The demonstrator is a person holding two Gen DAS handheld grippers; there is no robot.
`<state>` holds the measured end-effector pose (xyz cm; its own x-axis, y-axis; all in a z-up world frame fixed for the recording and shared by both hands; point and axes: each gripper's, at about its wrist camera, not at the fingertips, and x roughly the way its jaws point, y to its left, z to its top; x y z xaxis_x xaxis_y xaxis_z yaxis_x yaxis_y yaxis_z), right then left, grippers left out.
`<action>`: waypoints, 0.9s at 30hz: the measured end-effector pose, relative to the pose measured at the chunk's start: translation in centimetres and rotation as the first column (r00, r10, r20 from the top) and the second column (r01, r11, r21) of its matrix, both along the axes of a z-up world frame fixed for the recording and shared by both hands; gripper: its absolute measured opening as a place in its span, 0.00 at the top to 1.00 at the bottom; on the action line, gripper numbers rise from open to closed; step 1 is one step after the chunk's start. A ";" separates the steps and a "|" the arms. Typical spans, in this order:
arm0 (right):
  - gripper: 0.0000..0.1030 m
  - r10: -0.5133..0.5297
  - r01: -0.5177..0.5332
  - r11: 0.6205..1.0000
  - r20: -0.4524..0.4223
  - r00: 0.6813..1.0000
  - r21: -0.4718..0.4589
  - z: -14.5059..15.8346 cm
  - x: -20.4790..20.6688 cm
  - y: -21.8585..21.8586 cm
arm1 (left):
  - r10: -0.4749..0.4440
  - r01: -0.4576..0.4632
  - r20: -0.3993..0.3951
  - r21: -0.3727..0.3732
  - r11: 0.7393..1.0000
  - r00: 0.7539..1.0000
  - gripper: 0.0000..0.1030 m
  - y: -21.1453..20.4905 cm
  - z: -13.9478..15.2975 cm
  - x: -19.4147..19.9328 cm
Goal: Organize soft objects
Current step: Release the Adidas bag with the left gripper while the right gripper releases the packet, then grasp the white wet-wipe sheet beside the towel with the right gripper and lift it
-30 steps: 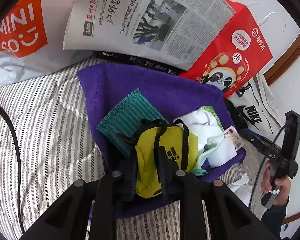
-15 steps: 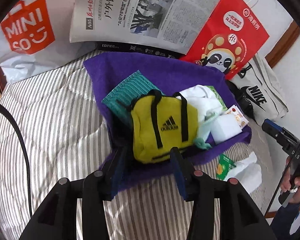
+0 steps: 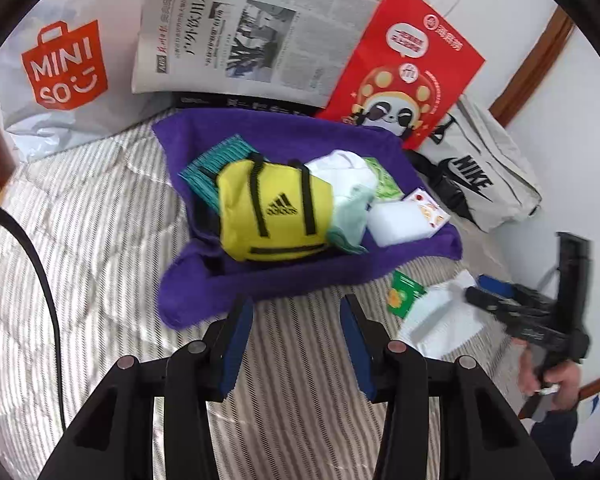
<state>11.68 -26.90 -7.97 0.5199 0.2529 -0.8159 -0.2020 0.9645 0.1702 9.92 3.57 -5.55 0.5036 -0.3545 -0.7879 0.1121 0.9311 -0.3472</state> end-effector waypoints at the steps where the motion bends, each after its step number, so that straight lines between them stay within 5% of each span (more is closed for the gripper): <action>1: 0.31 -0.013 0.013 1.000 -0.015 1.000 -0.005 -0.7 -0.1 -0.1 | -0.005 0.005 -0.003 -0.009 1.000 1.000 0.58 -0.2 -0.1 -0.3; 7: 0.31 -0.078 0.072 0.996 -0.103 0.992 -0.061 -4.6 0.0 -0.4 | -0.027 0.027 -0.002 -0.001 1.000 1.000 0.58 -0.6 -0.3 -1.8; 10: 0.31 -0.071 0.062 0.992 -0.075 0.995 -0.110 -5.1 -0.7 0.4 | -0.025 0.025 -0.010 -0.016 1.000 1.000 0.58 -0.3 -0.6 -2.3; 15: 0.53 -0.034 0.029 0.987 -0.030 0.999 -0.157 -5.1 -1.8 1.9 | -0.033 0.033 -0.010 -0.019 0.999 0.999 0.58 -0.5 -0.8 -2.9; 17: 0.78 -0.014 0.012 0.988 -0.011 1.000 -0.152 -4.9 -2.2 2.1 | -0.041 0.041 -0.013 -0.025 0.999 0.999 0.58 -0.7 -0.9 -3.0; 19: 0.91 -0.008 0.009 0.982 0.005 1.000 -0.187 -4.6 -2.6 2.3 | -0.049 0.048 -0.020 -0.021 0.999 0.999 0.58 -1.1 -1.2 -3.0; 27: 0.91 0.017 -0.015 0.995 0.015 1.000 -0.102 -2.6 -3.9 1.0 | -0.102 0.100 -0.048 -0.027 0.995 0.994 0.58 -3.5 -2.4 -2.5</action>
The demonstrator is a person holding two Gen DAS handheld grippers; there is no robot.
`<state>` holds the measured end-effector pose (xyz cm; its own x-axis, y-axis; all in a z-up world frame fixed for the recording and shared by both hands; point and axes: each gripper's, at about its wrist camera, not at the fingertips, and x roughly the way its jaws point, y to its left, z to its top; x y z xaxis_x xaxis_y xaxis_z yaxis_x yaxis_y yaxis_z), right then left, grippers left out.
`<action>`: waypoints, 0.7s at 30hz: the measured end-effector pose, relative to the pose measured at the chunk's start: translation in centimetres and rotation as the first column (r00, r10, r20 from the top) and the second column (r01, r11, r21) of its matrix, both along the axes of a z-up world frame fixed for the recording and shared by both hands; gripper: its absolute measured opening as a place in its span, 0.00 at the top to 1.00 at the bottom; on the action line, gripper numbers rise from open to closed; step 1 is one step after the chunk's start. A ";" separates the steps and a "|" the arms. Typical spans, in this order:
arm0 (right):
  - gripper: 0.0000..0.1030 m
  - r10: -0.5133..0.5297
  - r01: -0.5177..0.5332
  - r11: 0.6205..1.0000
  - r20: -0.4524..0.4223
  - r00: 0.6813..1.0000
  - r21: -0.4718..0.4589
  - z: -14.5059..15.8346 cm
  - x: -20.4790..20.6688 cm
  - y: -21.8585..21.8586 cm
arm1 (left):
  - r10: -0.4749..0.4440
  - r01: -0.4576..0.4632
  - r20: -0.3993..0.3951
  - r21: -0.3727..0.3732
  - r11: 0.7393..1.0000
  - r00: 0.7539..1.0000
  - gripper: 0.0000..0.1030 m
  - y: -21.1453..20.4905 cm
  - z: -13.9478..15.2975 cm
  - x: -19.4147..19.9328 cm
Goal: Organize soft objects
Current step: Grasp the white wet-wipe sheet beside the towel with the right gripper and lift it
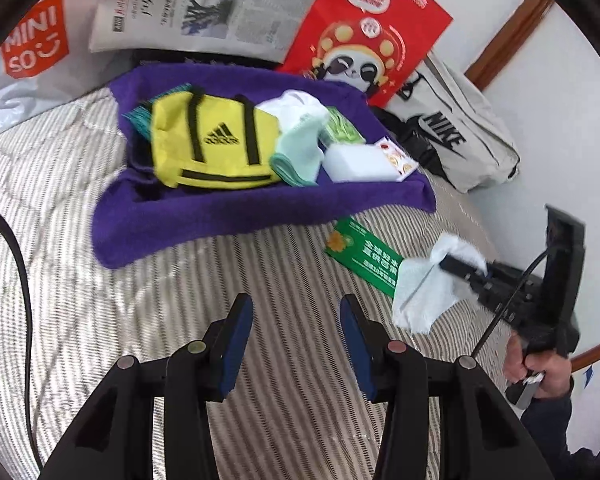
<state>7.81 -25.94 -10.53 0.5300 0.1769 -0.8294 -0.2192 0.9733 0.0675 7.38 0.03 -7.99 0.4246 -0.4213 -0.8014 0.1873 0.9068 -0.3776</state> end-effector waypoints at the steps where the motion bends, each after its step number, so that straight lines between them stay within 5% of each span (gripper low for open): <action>1: 0.91 -0.005 0.005 1.000 0.009 1.000 0.003 0.3 -0.1 -0.3 | -0.006 0.006 -0.003 0.002 1.000 1.000 0.58 -0.3 -0.1 0.1; 10: 0.91 -0.105 0.104 0.994 0.017 0.994 0.027 0.4 2.1 -3.8 | -0.045 0.045 -0.030 0.007 0.999 0.999 0.58 -2.9 -1.0 0.5; 18: 0.91 0.018 -0.018 1.000 -0.040 0.999 0.000 -2.2 3.0 0.7 | -0.019 0.021 -0.036 0.060 0.998 0.999 0.58 -1.5 -0.6 0.1; 21: 0.91 0.055 -0.050 0.996 -0.071 0.996 0.071 -2.3 2.8 1.9 | -0.004 0.006 -0.033 0.057 0.998 0.999 0.58 -0.6 -0.5 0.1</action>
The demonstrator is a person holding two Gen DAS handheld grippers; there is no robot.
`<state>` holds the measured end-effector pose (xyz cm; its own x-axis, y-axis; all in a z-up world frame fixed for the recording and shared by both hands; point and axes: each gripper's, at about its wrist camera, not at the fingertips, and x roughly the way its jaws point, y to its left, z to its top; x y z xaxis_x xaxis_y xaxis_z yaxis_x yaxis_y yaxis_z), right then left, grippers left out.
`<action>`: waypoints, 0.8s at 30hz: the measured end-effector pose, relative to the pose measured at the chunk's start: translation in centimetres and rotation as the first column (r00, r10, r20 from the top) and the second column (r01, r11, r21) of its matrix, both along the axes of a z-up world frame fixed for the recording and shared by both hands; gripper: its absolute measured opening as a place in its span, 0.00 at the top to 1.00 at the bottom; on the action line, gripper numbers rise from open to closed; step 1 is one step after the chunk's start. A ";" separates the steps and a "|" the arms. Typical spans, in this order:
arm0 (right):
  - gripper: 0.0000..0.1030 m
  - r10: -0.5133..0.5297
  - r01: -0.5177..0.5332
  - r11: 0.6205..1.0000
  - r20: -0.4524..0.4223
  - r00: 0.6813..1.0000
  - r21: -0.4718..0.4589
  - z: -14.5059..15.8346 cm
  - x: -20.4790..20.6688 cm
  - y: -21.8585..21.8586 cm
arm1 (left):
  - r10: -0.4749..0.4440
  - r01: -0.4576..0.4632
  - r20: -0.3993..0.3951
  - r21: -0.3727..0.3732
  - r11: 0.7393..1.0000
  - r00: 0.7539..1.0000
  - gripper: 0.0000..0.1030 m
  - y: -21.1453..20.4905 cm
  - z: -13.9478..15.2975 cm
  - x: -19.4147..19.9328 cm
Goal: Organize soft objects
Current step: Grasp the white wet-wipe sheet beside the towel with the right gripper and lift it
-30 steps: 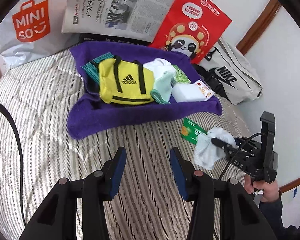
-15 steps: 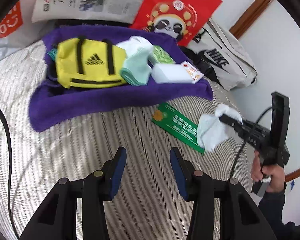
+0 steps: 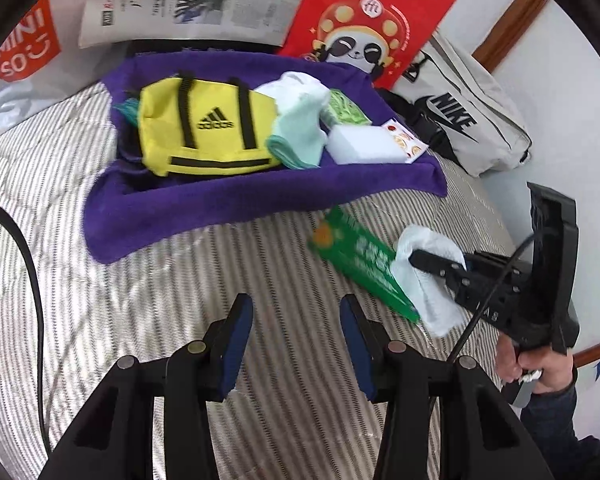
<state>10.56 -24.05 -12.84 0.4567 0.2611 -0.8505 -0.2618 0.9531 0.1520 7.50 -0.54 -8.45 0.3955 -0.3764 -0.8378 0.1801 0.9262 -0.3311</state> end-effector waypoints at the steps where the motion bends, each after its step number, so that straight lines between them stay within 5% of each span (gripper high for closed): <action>1: 0.91 0.005 -0.005 1.000 -0.001 1.000 0.004 0.0 -0.2 0.4 | -0.001 0.001 0.000 0.002 1.000 1.000 0.58 0.1 0.0 0.0; 10: 0.91 0.095 -0.089 0.990 -0.053 0.994 0.108 0.0 -1.5 3.7 | -0.018 0.018 -0.017 0.013 1.000 1.000 0.58 0.3 -1.0 -0.9; 16: 0.91 0.029 -0.023 0.989 -0.039 0.999 0.144 1.0 -1.5 1.4 | -0.090 0.091 -0.027 0.056 0.994 0.996 0.58 -1.3 -1.8 -1.8; 20: 0.91 -0.011 0.015 0.993 -0.039 0.999 0.120 1.3 -1.7 -1.1 | -0.070 0.072 -0.045 0.046 0.996 0.997 0.57 -1.2 -2.3 -1.5; 24: 0.91 -0.023 0.029 0.993 -0.054 0.998 0.115 0.7 -2.8 -2.3 | -0.043 0.046 -0.023 0.118 0.992 0.999 0.55 -1.2 -2.2 -1.4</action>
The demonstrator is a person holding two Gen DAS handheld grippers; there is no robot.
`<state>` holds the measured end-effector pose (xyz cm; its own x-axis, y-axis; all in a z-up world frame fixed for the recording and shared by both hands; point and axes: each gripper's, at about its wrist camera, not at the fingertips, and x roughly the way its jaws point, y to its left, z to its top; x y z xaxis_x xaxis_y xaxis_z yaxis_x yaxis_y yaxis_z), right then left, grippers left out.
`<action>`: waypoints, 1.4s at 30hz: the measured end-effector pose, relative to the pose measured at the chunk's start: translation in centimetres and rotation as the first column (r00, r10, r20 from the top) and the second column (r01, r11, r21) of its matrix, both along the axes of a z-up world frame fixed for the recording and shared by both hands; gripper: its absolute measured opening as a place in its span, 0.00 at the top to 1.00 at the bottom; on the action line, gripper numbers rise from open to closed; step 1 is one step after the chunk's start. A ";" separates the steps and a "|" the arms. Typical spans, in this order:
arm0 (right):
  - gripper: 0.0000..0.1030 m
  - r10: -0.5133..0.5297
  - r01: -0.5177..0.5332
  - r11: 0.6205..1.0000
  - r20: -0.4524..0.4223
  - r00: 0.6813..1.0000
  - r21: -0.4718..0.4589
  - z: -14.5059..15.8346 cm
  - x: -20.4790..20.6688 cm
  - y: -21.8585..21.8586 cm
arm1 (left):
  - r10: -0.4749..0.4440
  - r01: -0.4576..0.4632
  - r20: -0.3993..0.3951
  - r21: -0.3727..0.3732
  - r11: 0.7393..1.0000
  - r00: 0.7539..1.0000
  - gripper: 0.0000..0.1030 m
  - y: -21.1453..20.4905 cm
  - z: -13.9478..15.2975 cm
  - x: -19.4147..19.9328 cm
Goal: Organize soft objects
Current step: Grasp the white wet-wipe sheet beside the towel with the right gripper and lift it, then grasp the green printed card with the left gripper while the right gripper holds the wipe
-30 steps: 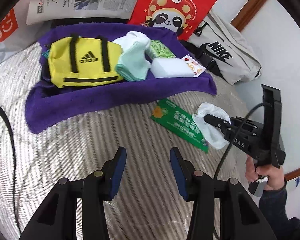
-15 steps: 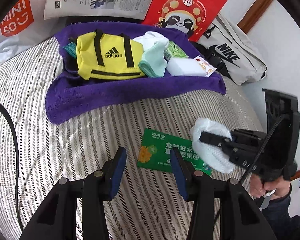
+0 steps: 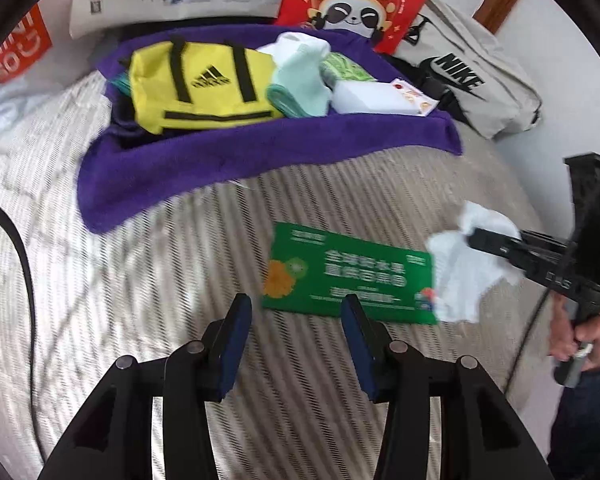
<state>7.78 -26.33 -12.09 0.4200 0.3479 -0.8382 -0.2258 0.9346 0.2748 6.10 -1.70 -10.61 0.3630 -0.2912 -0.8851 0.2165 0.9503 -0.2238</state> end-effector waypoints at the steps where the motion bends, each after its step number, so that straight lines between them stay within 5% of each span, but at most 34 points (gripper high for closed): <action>1: 0.91 -0.003 0.003 1.000 -0.002 1.000 0.006 -0.1 -0.3 -0.3 | 0.004 -0.004 0.001 0.000 1.000 1.000 0.54 0.0 0.0 0.2; 3: 0.91 -0.007 0.007 1.000 -0.006 1.000 0.014 -0.3 -0.9 -0.8 | -0.007 0.007 0.012 0.003 1.000 1.000 0.53 -0.5 0.0 0.3; 7: 0.91 -0.020 0.021 0.999 -0.020 1.000 0.025 -0.8 -1.4 -1.9 | -0.062 0.057 0.039 0.125 0.990 0.997 0.44 -2.5 -0.4 0.4; 13: 0.91 -0.022 0.023 0.999 -0.028 0.999 0.038 -1.0 -2.0 -2.7 | -0.091 0.086 0.025 0.139 0.986 0.996 0.39 -3.4 -0.5 0.0; 20: 0.91 0.005 -0.004 0.999 -0.020 1.000 0.037 -1.1 -2.1 -1.6 | -0.054 0.053 -0.051 -0.011 0.999 0.997 0.31 -2.4 -0.5 -1.6; 30: 0.91 -0.030 0.031 0.999 -0.013 0.999 0.034 -0.6 -2.1 -3.6 | 0.016 -0.022 -0.064 -0.089 0.996 0.998 0.28 -3.2 -0.9 2.7; 34: 0.90 -0.048 0.048 0.998 -0.012 0.999 0.033 -0.4 -2.3 -4.7 | 0.006 -0.008 -0.058 -0.045 0.999 0.998 0.26 -5.7 -1.1 4.6; 38: 0.90 -0.062 0.063 0.997 -0.015 0.998 0.051 -0.4 -2.2 -5.8 | 0.002 0.002 -0.027 0.150 0.989 1.000 0.22 -9.9 -1.5 5.3; 42: 0.90 -0.060 0.060 0.997 -0.004 0.998 0.049 -0.3 -2.0 -6.3 | 0.018 -0.016 -0.007 0.217 0.976 1.000 0.14 -12.3 -2.0 5.3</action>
